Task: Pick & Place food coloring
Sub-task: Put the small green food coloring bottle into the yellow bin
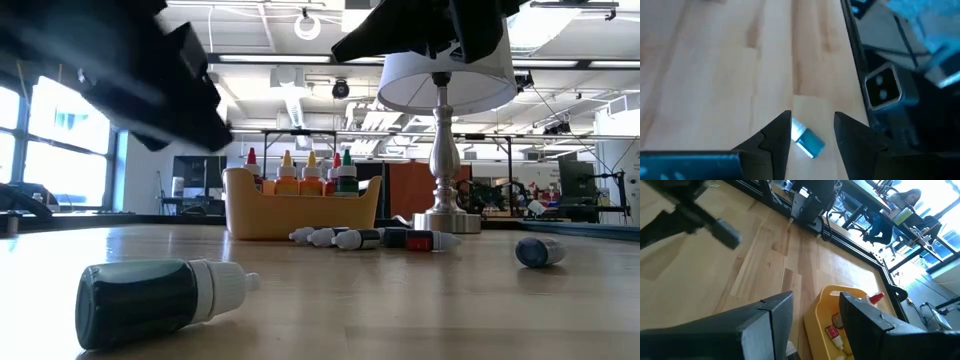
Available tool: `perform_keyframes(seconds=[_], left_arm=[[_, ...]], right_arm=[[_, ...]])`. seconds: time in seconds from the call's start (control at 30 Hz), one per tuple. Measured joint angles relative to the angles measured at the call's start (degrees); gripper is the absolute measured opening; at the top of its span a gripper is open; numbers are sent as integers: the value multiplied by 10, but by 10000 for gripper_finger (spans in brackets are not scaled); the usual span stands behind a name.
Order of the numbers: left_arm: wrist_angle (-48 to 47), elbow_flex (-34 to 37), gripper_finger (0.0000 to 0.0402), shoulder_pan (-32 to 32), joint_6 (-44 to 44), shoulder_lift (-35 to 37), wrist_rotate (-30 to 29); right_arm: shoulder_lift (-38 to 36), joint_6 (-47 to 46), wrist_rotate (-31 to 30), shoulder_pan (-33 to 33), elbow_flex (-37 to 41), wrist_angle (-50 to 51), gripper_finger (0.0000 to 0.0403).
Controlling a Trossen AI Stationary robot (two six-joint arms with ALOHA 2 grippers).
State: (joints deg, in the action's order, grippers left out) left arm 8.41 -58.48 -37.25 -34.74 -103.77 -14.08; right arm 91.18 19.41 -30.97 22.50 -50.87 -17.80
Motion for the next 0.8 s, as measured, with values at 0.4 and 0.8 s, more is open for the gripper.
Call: perform_keyframes(seconds=[0.4, 0.8], left_arm=[[36, -35, 147, -11, 64, -66, -56], [-6, -34, 147, -11, -5, -87, -63]], right_arm=[[0, 11, 60, 0, 0, 0, 154], [0, 66, 59, 0, 0, -3, 154]])
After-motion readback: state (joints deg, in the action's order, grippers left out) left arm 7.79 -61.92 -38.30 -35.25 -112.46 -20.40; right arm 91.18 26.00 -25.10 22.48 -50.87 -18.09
